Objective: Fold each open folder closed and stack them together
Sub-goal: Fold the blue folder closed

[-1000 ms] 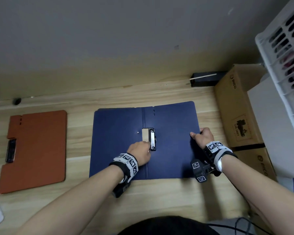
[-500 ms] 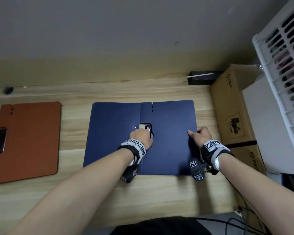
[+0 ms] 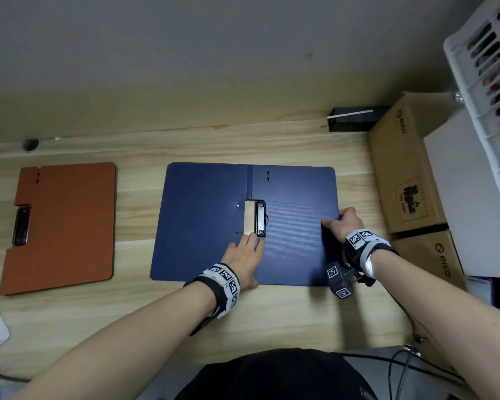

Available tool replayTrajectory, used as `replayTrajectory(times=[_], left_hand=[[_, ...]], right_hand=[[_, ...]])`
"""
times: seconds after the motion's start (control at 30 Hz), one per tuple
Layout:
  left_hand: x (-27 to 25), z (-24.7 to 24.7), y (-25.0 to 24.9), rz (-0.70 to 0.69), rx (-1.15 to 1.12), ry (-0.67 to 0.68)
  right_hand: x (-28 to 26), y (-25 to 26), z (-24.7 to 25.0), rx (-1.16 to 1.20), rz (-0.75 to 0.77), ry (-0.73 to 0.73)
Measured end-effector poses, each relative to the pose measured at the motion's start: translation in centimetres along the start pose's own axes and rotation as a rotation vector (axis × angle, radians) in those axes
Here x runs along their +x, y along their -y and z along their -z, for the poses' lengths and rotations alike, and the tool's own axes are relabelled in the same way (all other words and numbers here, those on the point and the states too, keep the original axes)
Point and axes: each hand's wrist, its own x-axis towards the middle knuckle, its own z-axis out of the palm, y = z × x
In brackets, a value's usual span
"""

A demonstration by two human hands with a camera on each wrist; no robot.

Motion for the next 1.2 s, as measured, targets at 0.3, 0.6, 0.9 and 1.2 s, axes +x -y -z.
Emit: replayTrajectory(times=[0.3,0.6,0.9,1.2], left_hand=[[-0.8,-0.1,-0.5,-0.018,0.135,-0.046],[-3.1,8.1,1.7,-0.103,0.258,-0.118],[-5.8,21.9,7.5,-0.109,0.149,-0.29],[-9.0,30.6,13.3,-0.048,0.016,-0.635]], right_hand=[[-3.4,0.4,-0.6,-0.138,0.128,-0.032],[-9.9,6.4,2.7,-0.502,0.498,0.302],[-13.7,14.4,10.2,-0.491,0.523,0.213],[-13.0,19.4,14.2,0.024,0.556,-0.055]])
